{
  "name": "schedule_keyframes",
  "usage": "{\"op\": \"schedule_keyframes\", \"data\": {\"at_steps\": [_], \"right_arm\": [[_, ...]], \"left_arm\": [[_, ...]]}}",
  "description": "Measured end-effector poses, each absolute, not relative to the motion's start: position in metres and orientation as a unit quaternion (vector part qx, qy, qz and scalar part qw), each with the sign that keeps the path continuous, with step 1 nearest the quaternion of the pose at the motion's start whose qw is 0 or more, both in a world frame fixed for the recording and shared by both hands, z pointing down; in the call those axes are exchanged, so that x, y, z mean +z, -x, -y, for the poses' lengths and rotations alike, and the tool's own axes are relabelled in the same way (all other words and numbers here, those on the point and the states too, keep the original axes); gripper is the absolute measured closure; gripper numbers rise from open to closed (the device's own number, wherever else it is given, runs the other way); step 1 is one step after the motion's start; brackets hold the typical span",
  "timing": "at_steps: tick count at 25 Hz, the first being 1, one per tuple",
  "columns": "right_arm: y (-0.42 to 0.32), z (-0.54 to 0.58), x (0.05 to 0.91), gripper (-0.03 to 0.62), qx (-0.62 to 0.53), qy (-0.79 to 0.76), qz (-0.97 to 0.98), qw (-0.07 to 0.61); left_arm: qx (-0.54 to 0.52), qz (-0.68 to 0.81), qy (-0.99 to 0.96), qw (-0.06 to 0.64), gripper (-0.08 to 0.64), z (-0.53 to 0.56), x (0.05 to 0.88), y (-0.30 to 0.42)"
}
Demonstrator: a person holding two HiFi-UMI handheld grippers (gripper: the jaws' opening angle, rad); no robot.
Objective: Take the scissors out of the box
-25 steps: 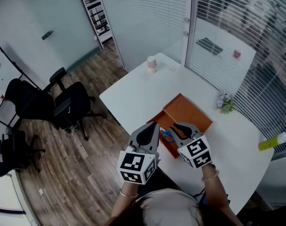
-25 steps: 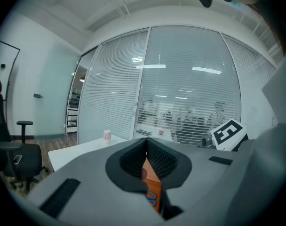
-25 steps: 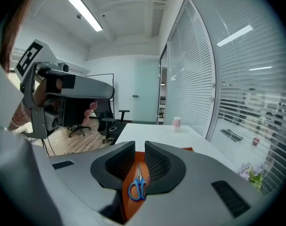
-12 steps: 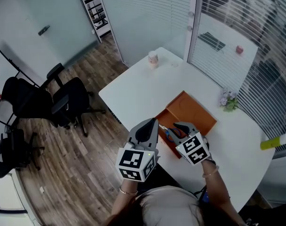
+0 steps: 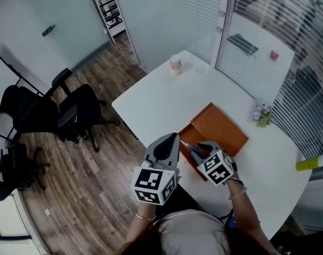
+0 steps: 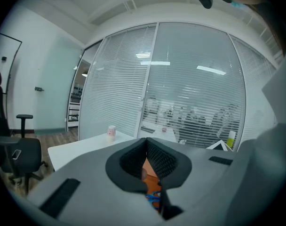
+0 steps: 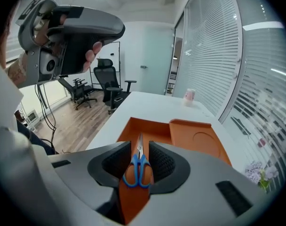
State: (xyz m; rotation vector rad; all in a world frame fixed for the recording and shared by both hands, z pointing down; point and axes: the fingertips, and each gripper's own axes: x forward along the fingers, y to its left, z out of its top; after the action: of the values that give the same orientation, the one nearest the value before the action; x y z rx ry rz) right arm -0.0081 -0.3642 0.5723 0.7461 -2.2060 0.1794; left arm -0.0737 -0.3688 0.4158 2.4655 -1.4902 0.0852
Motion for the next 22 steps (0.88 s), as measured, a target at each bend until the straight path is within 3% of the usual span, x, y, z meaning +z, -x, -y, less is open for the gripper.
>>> {"op": "schedule_keyframes", "data": {"at_steps": [22], "right_arm": [[-0.004, 0.358, 0.647, 0.425, 0.158, -0.279, 0.808, 0.495]], "left_arm": [[0.038, 0.502, -0.851, 0.151, 0.541, 0.392, 0.437, 0.077]]}}
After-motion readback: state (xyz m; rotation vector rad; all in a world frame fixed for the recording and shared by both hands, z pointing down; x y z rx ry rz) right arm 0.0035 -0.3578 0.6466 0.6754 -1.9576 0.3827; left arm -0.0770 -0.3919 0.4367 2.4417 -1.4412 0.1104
